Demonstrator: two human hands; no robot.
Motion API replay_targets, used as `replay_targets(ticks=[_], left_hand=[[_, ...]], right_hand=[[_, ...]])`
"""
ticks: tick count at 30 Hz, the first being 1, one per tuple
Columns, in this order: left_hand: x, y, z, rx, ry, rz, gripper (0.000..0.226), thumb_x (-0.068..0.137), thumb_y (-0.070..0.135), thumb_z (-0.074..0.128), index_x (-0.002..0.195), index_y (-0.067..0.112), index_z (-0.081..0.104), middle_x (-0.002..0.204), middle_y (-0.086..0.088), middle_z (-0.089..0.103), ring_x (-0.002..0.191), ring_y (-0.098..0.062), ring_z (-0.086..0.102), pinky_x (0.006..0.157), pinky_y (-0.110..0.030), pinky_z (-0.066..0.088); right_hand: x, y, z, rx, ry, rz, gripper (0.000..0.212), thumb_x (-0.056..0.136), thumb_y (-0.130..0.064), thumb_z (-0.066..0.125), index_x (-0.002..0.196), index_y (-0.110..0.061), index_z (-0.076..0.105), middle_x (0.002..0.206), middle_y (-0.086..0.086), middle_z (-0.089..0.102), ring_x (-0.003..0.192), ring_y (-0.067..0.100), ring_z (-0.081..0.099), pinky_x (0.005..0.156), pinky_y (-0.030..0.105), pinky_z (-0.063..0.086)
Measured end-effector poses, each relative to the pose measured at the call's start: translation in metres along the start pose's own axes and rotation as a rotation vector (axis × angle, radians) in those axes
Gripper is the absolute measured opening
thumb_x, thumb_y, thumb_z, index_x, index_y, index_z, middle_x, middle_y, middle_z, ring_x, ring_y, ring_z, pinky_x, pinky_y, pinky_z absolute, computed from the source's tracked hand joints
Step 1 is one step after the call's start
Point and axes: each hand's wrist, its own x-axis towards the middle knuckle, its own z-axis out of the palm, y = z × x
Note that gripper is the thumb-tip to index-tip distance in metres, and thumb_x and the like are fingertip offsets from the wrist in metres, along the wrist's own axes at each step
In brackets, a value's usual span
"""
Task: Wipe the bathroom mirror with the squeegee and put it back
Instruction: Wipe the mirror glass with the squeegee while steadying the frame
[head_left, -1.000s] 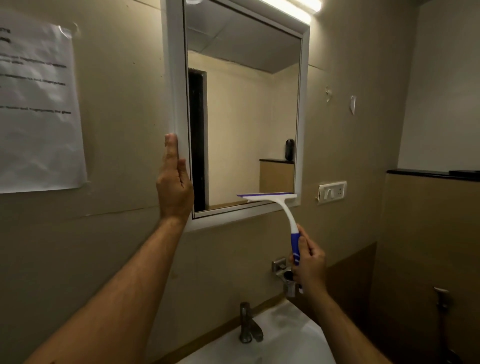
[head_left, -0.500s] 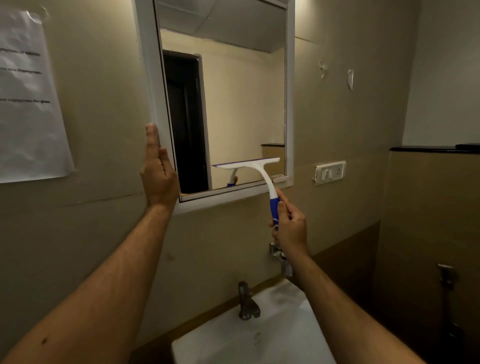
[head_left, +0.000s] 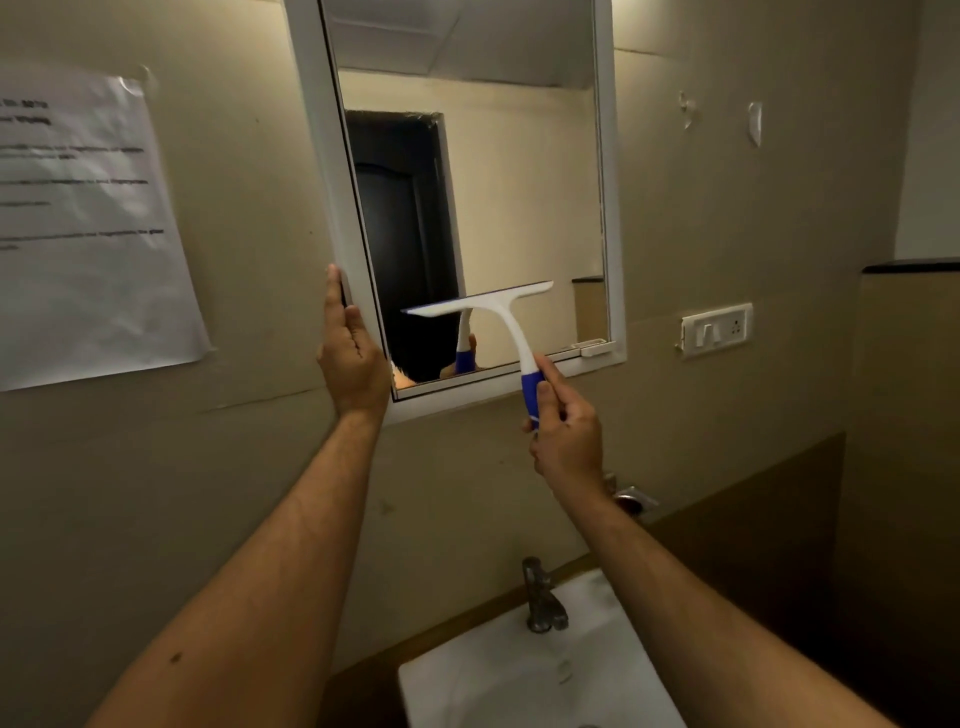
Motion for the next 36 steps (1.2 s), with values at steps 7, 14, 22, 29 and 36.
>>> replay_targets(ticks=[7, 14, 22, 29, 36], left_hand=[[0.002, -0.002, -0.005, 0.032, -0.026, 0.002, 0.046, 0.107, 0.013, 0.036, 0.152, 0.006, 0.037, 0.155, -0.006, 0.042, 0.109, 0.041, 0.033, 0.091, 0.012, 0.027], [-0.002, 0.003, -0.010, 0.001, -0.082, -0.038, 0.048, 0.105, 0.010, 0.037, 0.153, 0.006, 0.034, 0.153, 0.002, 0.041, 0.079, 0.041, 0.041, 0.072, 0.015, 0.030], [0.004, 0.014, -0.020, 0.129, -0.124, -0.093, 0.050, 0.106, 0.013, 0.039, 0.155, 0.018, 0.032, 0.156, 0.004, 0.041, 0.123, 0.014, 0.036, 0.092, 0.015, 0.021], [0.005, 0.013, -0.021, 0.131, -0.159, -0.120, 0.050, 0.107, 0.015, 0.039, 0.156, 0.020, 0.030, 0.155, 0.005, 0.042, 0.122, 0.006, 0.041, 0.086, 0.016, 0.025], [0.005, 0.016, -0.025, 0.109, -0.225, -0.140, 0.051, 0.107, 0.019, 0.036, 0.157, 0.026, 0.024, 0.156, 0.004, 0.040, 0.133, -0.019, 0.052, 0.108, -0.044, 0.048]], right_hand=[[-0.050, 0.040, -0.008, -0.046, -0.073, 0.007, 0.033, 0.099, -0.032, 0.043, 0.127, -0.048, 0.049, 0.096, -0.008, 0.061, 0.074, 0.016, 0.059, 0.055, 0.016, 0.047], [-0.013, -0.005, 0.021, 0.045, 0.003, -0.073, 0.035, 0.099, -0.032, 0.043, 0.132, -0.042, 0.049, 0.110, -0.004, 0.061, 0.070, 0.010, 0.057, 0.053, 0.013, 0.047], [-0.032, 0.027, 0.007, -0.059, -0.045, -0.090, 0.035, 0.100, -0.033, 0.042, 0.132, -0.047, 0.046, 0.084, -0.009, 0.059, 0.063, 0.004, 0.055, 0.050, 0.016, 0.048], [-0.034, 0.029, 0.001, -0.025, -0.031, -0.079, 0.034, 0.099, -0.032, 0.043, 0.130, -0.044, 0.048, 0.088, -0.005, 0.060, 0.067, 0.007, 0.057, 0.053, 0.017, 0.048], [0.036, -0.045, 0.039, 0.080, 0.058, -0.166, 0.036, 0.099, -0.033, 0.044, 0.134, -0.039, 0.051, 0.128, -0.009, 0.055, 0.083, 0.010, 0.062, 0.060, 0.015, 0.052]])
